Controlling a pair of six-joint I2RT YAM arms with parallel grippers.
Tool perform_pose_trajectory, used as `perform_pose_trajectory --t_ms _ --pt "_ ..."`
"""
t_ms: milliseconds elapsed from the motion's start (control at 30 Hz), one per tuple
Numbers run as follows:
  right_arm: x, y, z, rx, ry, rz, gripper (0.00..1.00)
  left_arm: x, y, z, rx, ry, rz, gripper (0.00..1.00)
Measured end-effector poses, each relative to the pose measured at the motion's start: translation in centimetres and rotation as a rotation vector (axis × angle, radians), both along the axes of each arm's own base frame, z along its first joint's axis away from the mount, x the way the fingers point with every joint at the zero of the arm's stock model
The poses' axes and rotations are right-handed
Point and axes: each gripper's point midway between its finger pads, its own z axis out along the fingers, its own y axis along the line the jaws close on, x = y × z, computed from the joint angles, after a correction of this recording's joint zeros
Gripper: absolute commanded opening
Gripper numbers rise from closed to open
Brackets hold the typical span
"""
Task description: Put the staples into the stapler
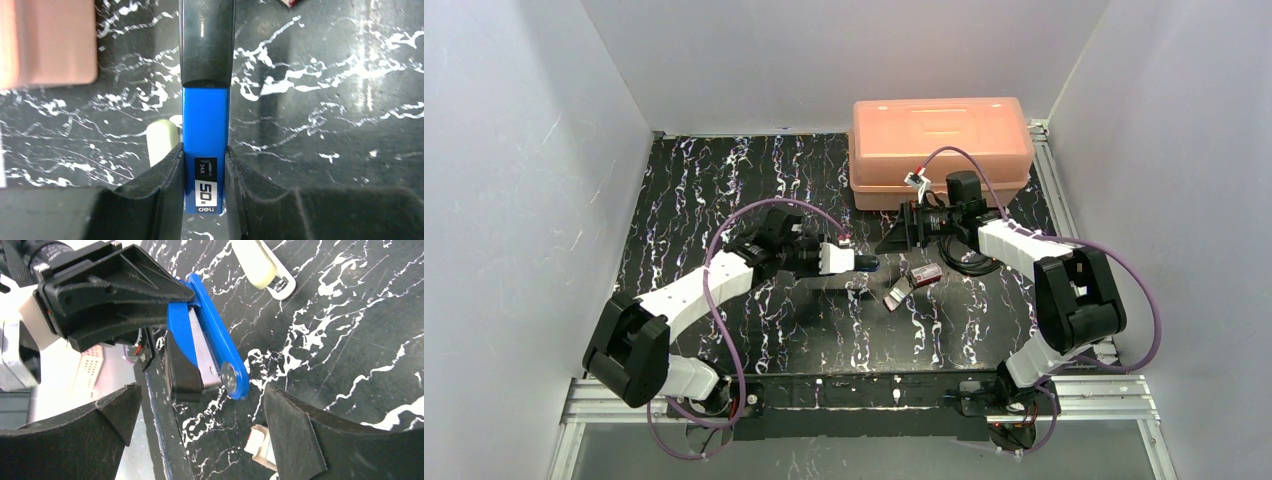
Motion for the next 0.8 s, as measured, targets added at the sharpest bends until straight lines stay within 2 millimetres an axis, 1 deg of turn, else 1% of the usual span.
perform_pose_trajectory --t_ms 200,300,533,633,800 --pt "0.6 -0.8 0.0 -0.08 -0.129 0.031 0.99 -1.7 2.8 -1.8 0.033 0.161 0.03 0.0" --pt "0.8 -1.4 0.1 -0.126 -0.219 0.056 0.99 -2.5 4.0 -2.4 0.042 0.222 0.05 0.0" --pt "0.4 -3.3 0.4 -0.24 -0.405 0.095 0.98 -4.7 6.3 -4.5 0.084 0.326 0.083 0.0" --pt "0.3 -4.1 0.4 -0.287 -0.466 0.106 0.97 -4.9 6.8 -4.9 0.096 0.348 0.088 0.0" --pt "-0.1 -5.2 0.2 -0.344 -0.527 0.114 0.97 -4.7 7.7 -5.1 0.101 0.356 0.109 0.0"
